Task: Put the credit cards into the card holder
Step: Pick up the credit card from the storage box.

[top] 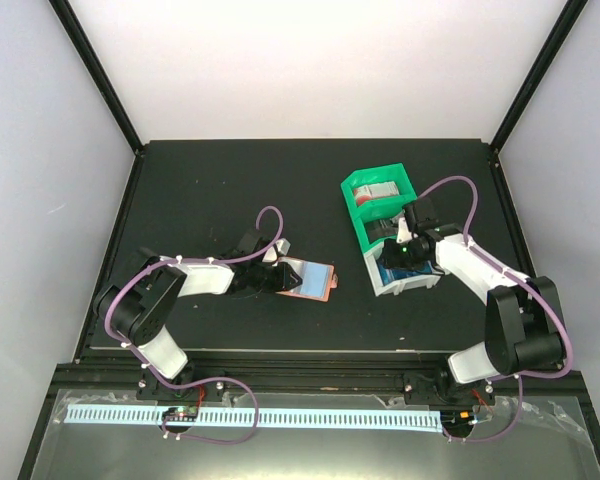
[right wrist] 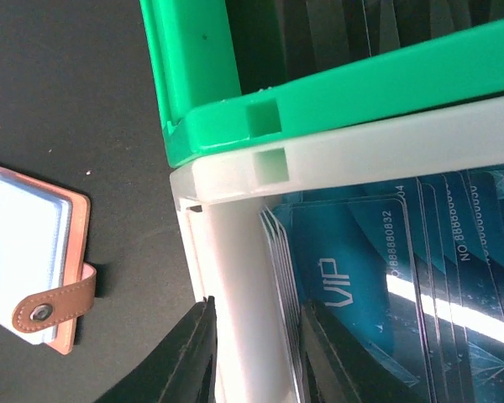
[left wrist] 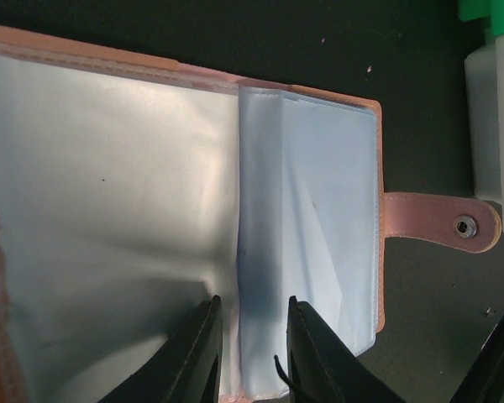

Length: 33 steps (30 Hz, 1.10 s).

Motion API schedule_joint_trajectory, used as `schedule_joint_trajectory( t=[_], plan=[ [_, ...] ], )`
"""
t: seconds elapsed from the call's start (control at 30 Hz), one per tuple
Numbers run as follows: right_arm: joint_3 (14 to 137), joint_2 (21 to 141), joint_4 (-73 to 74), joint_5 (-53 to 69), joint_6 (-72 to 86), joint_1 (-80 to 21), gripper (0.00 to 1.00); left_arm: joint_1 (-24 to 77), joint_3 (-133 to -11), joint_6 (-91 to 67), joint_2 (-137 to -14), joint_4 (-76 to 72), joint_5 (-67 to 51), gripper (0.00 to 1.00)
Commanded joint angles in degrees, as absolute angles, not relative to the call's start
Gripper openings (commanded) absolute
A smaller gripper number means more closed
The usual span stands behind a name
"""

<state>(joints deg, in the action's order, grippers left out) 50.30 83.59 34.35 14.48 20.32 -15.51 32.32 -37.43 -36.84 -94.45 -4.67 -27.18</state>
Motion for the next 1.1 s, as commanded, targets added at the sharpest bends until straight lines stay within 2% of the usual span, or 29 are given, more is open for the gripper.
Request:
schedule_joint_trajectory(
  t=[0.0,0.43,0.7,1.07],
  plan=[
    [49.1,84.4,34.5,19.4,19.4,-15.7,0.3,32.3,-37.5,-37.2,-94.1,-4.6,-27.7,0.24],
    [48.5,85.8,32.9,27.0,18.9,-15.8,0.33,32.3,-37.7,-37.1,-94.6,-4.6,-27.6,0.24],
    [47.7,86.4,29.4,35.0,19.6,-16.8,0.41,32.3,-37.9,-37.0,-94.7,-4.4,-27.7,0.24],
    [47.4,90.2,24.2,37.3,21.9,-19.4,0.38,32.3,-38.0,-37.0,-95.0,-4.2,-27.2,0.24]
  ],
)
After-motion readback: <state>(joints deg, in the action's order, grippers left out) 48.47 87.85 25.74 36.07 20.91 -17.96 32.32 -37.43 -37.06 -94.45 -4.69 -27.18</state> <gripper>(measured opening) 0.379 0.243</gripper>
